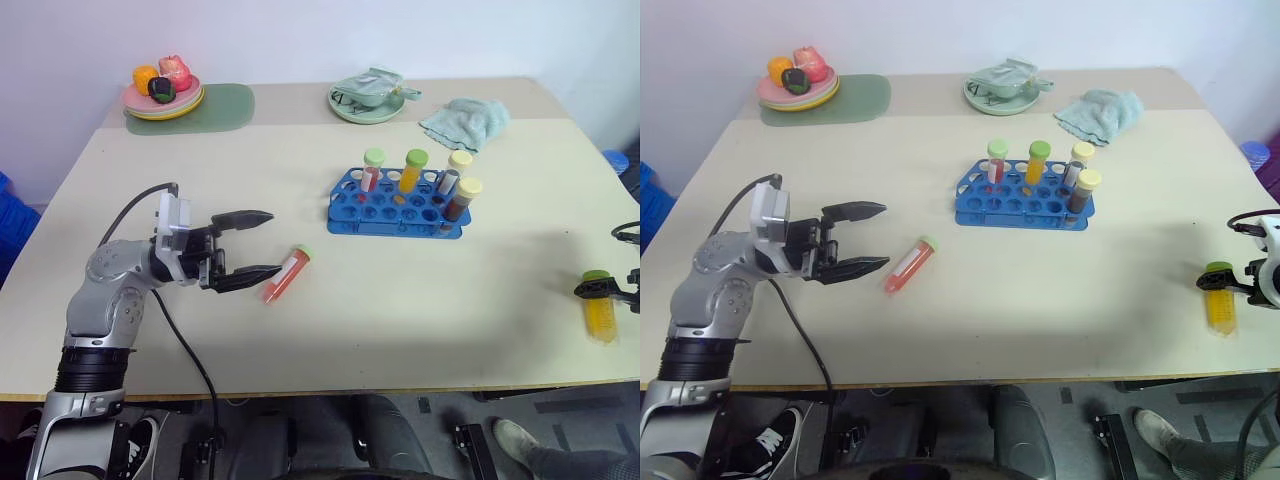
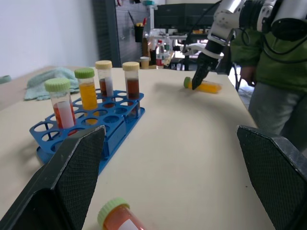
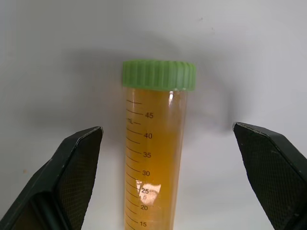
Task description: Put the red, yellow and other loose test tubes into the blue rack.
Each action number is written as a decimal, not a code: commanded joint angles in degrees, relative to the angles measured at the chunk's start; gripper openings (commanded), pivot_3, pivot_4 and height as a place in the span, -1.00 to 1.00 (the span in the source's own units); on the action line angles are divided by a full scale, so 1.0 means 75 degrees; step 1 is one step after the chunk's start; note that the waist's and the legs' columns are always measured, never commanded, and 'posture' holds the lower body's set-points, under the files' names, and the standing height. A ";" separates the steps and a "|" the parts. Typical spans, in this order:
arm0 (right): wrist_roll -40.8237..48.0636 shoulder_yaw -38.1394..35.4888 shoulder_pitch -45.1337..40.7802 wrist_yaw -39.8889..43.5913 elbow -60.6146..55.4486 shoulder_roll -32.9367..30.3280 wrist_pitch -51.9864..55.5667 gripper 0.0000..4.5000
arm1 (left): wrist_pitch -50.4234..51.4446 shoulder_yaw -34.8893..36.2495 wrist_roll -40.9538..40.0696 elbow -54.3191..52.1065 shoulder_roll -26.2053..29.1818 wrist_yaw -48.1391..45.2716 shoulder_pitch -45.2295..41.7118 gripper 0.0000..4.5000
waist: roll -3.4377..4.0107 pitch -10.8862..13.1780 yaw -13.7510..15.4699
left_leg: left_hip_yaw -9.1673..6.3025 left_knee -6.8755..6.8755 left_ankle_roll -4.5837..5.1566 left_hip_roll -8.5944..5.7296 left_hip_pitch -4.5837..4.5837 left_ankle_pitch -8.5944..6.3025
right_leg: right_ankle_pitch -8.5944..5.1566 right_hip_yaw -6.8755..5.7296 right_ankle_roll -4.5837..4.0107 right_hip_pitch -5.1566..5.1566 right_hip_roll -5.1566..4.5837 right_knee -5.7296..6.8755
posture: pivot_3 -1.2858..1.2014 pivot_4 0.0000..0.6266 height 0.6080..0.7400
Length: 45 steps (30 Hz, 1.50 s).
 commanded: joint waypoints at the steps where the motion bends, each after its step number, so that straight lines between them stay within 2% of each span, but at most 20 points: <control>1: -0.0163 0.0100 -0.0149 0.0308 0.0109 -0.0117 -0.0112 0.98 | -0.0081 0.0210 -0.0177 -0.0222 0.0046 -0.0016 0.0029 1.00 | 0.0000 0.0000 -0.0001 | 0.0000 0.0000 0.0000 0.0000 0.0000 0.0000 | 0.0000 0.0000 0.0000 0.0000 0.0000 0.0000 | 0.03 -0.52 1.00; 8: -0.0486 0.0363 -0.0216 0.0553 0.0407 -0.0044 -0.0332 0.98 | -0.0130 0.0266 -0.0193 -0.0195 0.0079 -0.0088 0.0006 1.00 | 0.0000 0.0000 0.0004 | -0.0001 0.0000 -0.0002 0.0001 0.0000 0.0001 | 0.0000 -0.0001 0.0000 0.0001 -0.0001 0.0000 | 0.03 -0.52 1.00; 11: -0.0526 0.0265 -0.0228 0.0504 0.0467 0.0035 -0.0408 0.60 | -0.0149 0.0273 -0.0194 -0.0218 0.0063 -0.0084 0.0039 1.00 | 0.0000 0.0000 0.0004 | -0.0001 0.0000 -0.0002 0.0001 -0.0001 0.0001 | 0.0000 -0.0001 0.0000 0.0001 -0.0001 0.0000 | 0.03 -0.52 1.00; 16: -0.0632 0.0203 -0.0232 0.0441 0.0523 0.0079 -0.0482 -0.48 | -0.0170 0.0285 -0.0198 -0.0226 0.0052 -0.0073 0.0072 1.00 | -0.0001 0.0000 0.0008 | -0.0001 0.0000 -0.0004 0.0000 0.0000 0.0002 | 0.0000 -0.0001 0.0000 0.0002 -0.0001 -0.0001 | 0.03 -0.52 1.00; 17: -0.0652 0.0190 -0.0245 0.0413 0.0519 0.0076 -0.0498 -0.62 | -0.0178 0.0290 -0.0197 -0.0214 0.0053 -0.0075 0.0073 1.00 | -0.0001 0.0000 0.0010 | -0.0001 0.0001 -0.0003 0.0000 0.0000 0.0002 | 0.0000 -0.0001 0.0000 0.0003 -0.0001 -0.0001 | 0.03 -0.52 1.00; 25: -0.0514 -0.0085 -0.0359 0.0441 0.0011 -0.0125 -0.0266 -0.62 | -0.0236 0.0301 -0.0180 -0.0129 0.0044 -0.0117 0.0084 1.00 | 0.0000 0.0000 0.0003 | -0.0001 0.0005 -0.0004 0.0000 -0.0001 0.0002 | 0.0000 -0.0002 0.0000 0.0002 -0.0002 0.0000 | 0.03 -0.52 1.00; 27: -0.0476 -0.0521 -0.0369 0.0034 -0.0406 -0.0105 -0.0386 -0.62 | -0.0287 0.0315 -0.0165 -0.0090 0.0036 -0.0114 0.0092 1.00 | 0.0003 0.0000 0.0003 | 0.0000 0.0005 -0.0006 0.0001 -0.0003 0.0003 | 0.0000 0.0000 0.0000 -0.0003 -0.0002 0.0002 | 0.03 -0.52 1.00; 29: -0.0320 -0.1449 -0.0492 -0.0737 -0.0816 0.0199 -0.0110 -0.62 | -0.0353 0.0322 -0.0132 -0.0015 -0.0001 -0.0109 0.0084 1.00 | 0.0006 -0.0001 0.0003 | 0.0000 0.0004 -0.0009 0.0001 -0.0005 0.0005 | 0.0000 0.0000 0.0000 -0.0006 -0.0002 0.0004 | 0.03 -0.52 1.00; 33: 0.0078 -0.4183 -0.0365 -0.2731 -0.2870 0.1764 -0.0420 -0.62 | -0.0494 0.0278 -0.0039 0.0179 -0.0143 -0.0066 -0.0023 1.00 | 0.0003 -0.0001 -0.0040 | -0.0002 0.0003 -0.0013 0.0001 -0.0002 0.0006 | 0.0000 0.0002 0.0000 -0.0003 0.0005 0.0006 | 0.03 -0.52 1.00; 35: 0.0248 -0.5046 -0.0169 -0.3368 -0.4190 0.2672 -0.0684 -0.62 | -0.0556 0.0250 0.0000 0.0296 -0.0206 -0.0061 -0.0145 1.00 | 0.0004 -0.0001 -0.0020 | -0.0005 0.0002 -0.0010 0.0001 -0.0004 0.0005 | 0.0000 0.0001 0.0000 -0.0007 0.0007 0.0013 | 0.03 -0.52 1.00; 38: 0.0637 -0.5734 0.0080 -0.3975 -0.5959 0.3949 -0.1106 -0.62 | -0.0697 0.0223 0.0089 0.0560 -0.0275 -0.0087 -0.0379 1.00 | 0.0006 -0.0003 0.0061 | -0.0021 0.0003 -0.0028 0.0009 -0.0016 0.0015 | 0.0000 -0.0005 0.0000 -0.0014 -0.0001 0.0019 | 0.03 -0.52 1.00; 41: 0.0753 -0.5780 0.0465 -0.4469 -0.7530 0.5006 -0.2290 -0.62 | -0.0832 0.0233 0.0152 0.0817 -0.0276 -0.0093 -0.0618 1.00 | 0.0006 -0.0003 0.0057 | -0.0022 0.0004 -0.0053 0.0002 -0.0020 0.0029 | 0.0000 -0.0006 0.0001 -0.0012 -0.0012 0.0018 | 0.03 -0.52 1.00; 45: 0.0912 -0.5657 0.0678 -0.5136 -0.8674 0.6106 -0.3541 -0.62 | -0.0976 0.0314 0.0215 0.1055 -0.0258 -0.0060 -0.0793 1.00 | 0.0006 -0.0003 -0.0013 | -0.0019 0.0004 -0.0053 0.0001 -0.0017 0.0029 | 0.0001 -0.0006 0.0001 -0.0013 -0.0012 0.0021 | 0.03 -0.52 1.00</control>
